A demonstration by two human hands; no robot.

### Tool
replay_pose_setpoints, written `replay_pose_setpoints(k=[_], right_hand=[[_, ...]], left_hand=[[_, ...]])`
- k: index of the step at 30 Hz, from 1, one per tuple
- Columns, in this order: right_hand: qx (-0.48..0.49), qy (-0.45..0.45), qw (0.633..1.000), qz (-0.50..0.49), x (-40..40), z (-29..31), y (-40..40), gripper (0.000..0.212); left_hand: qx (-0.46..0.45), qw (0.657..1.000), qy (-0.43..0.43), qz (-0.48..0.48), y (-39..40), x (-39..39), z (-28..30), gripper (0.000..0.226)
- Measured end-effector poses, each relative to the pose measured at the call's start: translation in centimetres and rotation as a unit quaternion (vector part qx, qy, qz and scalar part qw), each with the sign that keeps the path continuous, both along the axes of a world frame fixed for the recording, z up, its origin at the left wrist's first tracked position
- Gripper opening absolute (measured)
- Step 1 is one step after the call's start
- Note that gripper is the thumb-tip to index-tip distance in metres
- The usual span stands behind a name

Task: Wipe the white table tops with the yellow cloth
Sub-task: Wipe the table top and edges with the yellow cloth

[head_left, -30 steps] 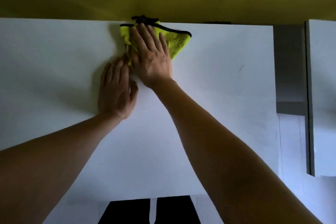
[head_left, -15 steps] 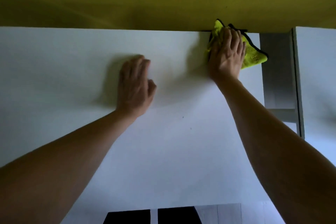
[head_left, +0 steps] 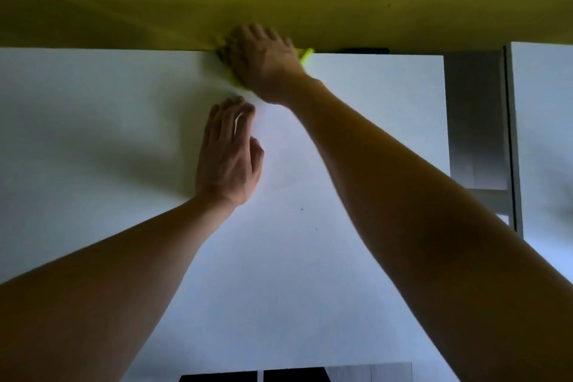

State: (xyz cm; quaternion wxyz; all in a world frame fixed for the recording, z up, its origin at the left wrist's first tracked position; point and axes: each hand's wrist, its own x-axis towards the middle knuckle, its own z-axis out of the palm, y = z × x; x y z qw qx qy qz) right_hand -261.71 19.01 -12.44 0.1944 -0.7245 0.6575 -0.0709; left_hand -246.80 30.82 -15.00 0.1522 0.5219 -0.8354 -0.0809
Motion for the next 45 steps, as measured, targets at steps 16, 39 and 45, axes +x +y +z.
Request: replay_pose_setpoints(k=[16, 39, 45], right_hand=[[-0.052, 0.065, 0.983, -0.161, -4.7, -1.3, 3.2, 0.044], [-0.025, -0.116, 0.846, -0.52, -22.0, -1.6, 9.9, 0.05], [-0.019, -0.077, 0.856, -0.511, -18.2, -0.9, 20.7, 0.044]], left_hand=[[-0.009, 1.0, -0.006, 0.007, 0.0, -0.4, 0.4, 0.051], [-0.001, 0.992, -0.036, -0.121, 2.3, -3.2, 0.9, 0.053], [0.027, 0.978, -0.051, -0.202, 6.5, -8.4, 0.4, 0.064]])
